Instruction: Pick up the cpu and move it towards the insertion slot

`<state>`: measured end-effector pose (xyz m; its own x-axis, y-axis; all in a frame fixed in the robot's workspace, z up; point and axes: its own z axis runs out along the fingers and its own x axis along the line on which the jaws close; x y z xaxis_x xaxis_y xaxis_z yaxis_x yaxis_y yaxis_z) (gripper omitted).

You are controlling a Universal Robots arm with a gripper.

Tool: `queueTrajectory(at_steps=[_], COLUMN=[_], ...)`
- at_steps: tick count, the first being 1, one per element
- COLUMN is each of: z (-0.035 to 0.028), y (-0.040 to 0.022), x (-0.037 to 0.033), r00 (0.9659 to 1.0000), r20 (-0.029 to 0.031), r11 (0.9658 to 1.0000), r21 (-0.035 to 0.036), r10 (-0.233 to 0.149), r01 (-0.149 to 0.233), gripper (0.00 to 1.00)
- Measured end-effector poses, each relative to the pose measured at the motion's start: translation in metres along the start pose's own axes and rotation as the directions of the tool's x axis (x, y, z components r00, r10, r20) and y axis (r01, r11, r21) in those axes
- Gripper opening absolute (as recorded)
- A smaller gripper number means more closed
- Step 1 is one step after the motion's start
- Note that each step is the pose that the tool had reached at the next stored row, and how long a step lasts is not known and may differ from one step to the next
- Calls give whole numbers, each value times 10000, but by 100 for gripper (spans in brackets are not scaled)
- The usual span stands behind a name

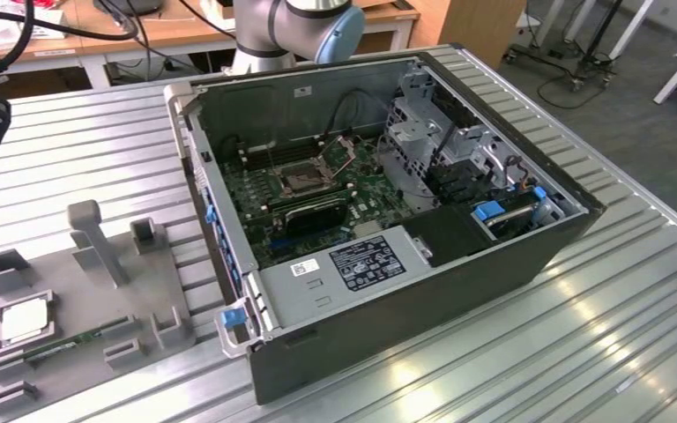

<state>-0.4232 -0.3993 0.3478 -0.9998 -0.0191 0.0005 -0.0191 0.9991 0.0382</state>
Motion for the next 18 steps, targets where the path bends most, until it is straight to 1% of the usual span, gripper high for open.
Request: queueTrajectory(at_steps=[13, 18], z=[65, 73], y=[-2, -3], x=[0, 0], r00=[10000, 10000], r20=[0, 0], r11=[10000, 10000], r21=[1, 0], r10=[0, 0], r01=[0, 0], gripper=[11, 11])
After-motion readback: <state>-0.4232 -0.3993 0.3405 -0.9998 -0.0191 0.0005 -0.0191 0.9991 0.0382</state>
